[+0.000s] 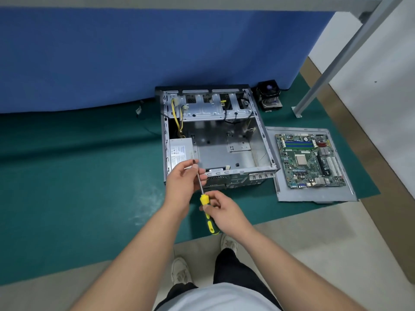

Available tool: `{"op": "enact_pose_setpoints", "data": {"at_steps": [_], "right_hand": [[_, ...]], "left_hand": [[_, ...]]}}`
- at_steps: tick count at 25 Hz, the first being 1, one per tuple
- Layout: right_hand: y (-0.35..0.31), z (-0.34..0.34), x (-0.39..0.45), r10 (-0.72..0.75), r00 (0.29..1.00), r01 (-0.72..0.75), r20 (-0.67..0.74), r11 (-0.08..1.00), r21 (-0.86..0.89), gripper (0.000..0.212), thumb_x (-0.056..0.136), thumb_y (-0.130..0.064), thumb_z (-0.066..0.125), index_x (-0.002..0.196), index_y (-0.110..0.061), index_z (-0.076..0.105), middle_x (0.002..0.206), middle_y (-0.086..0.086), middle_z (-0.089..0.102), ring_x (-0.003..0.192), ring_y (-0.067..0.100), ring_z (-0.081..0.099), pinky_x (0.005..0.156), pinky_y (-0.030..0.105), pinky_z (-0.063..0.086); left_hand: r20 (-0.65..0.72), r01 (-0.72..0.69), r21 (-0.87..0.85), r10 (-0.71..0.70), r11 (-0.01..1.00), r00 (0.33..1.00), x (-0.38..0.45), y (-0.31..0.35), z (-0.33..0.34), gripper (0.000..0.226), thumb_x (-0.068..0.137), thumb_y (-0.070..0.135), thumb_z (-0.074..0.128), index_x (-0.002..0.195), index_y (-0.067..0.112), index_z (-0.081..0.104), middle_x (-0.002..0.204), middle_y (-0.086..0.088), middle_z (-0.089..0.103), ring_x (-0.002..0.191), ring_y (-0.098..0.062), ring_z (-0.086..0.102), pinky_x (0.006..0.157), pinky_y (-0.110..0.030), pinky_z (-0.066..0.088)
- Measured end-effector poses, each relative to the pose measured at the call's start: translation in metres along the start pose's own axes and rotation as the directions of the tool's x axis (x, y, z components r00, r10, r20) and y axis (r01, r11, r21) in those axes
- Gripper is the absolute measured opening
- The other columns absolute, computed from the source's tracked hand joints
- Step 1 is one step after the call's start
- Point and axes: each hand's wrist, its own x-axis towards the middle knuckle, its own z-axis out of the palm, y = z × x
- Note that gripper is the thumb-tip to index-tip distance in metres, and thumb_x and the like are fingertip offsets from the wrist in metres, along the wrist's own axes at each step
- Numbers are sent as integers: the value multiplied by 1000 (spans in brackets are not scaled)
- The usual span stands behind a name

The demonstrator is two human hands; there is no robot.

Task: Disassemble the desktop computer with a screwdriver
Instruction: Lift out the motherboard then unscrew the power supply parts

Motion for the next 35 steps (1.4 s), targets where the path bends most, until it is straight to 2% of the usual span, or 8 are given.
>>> {"op": "enact_pose_setpoints", "data": {"at_steps": [4, 7, 9, 12, 17, 21, 29, 35], "right_hand": [[18, 25, -9, 13, 999, -12, 43, 1000, -21, 7, 101, -28, 60, 103, -23, 65, 96, 4, 75, 88, 18, 67, 85, 37, 53], [32, 37, -11, 55, 996, -49, 69, 995, -85, 10, 103, -28, 56, 101, -22, 64, 99, 4, 75, 89, 23, 68, 81, 34, 51], [40, 39, -13, 86, 994, -80, 69, 992, -94, 10, 103, -26, 55, 99, -23, 64, 99, 3, 75, 84, 18, 65, 79, 32, 50], [46, 37, -13, 107, 993, -104, 51, 993, -58, 11, 103, -25, 56, 95, -26, 63, 97, 2, 75, 83, 14, 63, 74, 27, 47], [45, 28, -9, 123, 992, -122, 30, 992, -42, 10, 103, -27, 57, 101, -24, 66, 95, -4, 76, 92, 18, 69, 79, 27, 49], [43, 24, -6, 113, 993, -112, 27, 992, -61, 10, 103, -27, 55, 103, -24, 65, 94, -9, 74, 84, 7, 65, 70, 20, 45], [44, 22, -4, 124, 992, -123, 24, 991, -45, 11, 104, -28, 56, 105, -24, 66, 90, -11, 73, 81, 2, 63, 67, 15, 42], [42, 23, -5, 121, 992, -121, 16, 992, -25, 12, 101, -28, 60, 104, -20, 68, 92, -1, 76, 82, 11, 66, 80, 31, 51]], "left_hand": [[-36, 64, 29, -63, 998, 997, -15, -14, -16, 20, 103, 6, 54, 113, 17, 67, 84, -7, 73, 71, -17, 69, 70, -34, 60], [-55, 161, 22, -159, 987, 986, -22, -26, -24, 17, 103, 7, 56, 112, 14, 68, 95, -9, 76, 84, -18, 73, 77, -40, 63], [-54, 222, 29, -220, 975, 974, -19, -31, -23, 15, 102, 6, 58, 112, 12, 68, 103, -9, 77, 94, -19, 74, 82, -46, 63], [-41, 274, 47, -273, 961, 961, -15, -34, -19, 16, 102, 5, 57, 113, 11, 68, 105, -10, 76, 97, -20, 74, 86, -49, 62], [-68, 308, -25, -309, 951, 949, -7, -36, -13, 17, 101, 3, 59, 113, 13, 66, 102, -9, 77, 98, -21, 75, 84, -50, 62], [-80, 327, -76, -333, 942, 940, -1, -37, -14, 16, 100, 2, 61, 111, 13, 65, 102, -9, 78, 98, -21, 75, 79, -48, 63], [-82, 339, -83, -346, 937, 935, 2, -38, -13, 16, 99, 3, 63, 113, 12, 64, 98, -6, 80, 98, -20, 76, 77, -44, 63], [-90, 343, -88, -351, 935, 932, 2, -36, -12, 15, 100, 4, 61, 113, 13, 64, 98, -5, 80, 93, -17, 77, 75, -40, 62]]}}
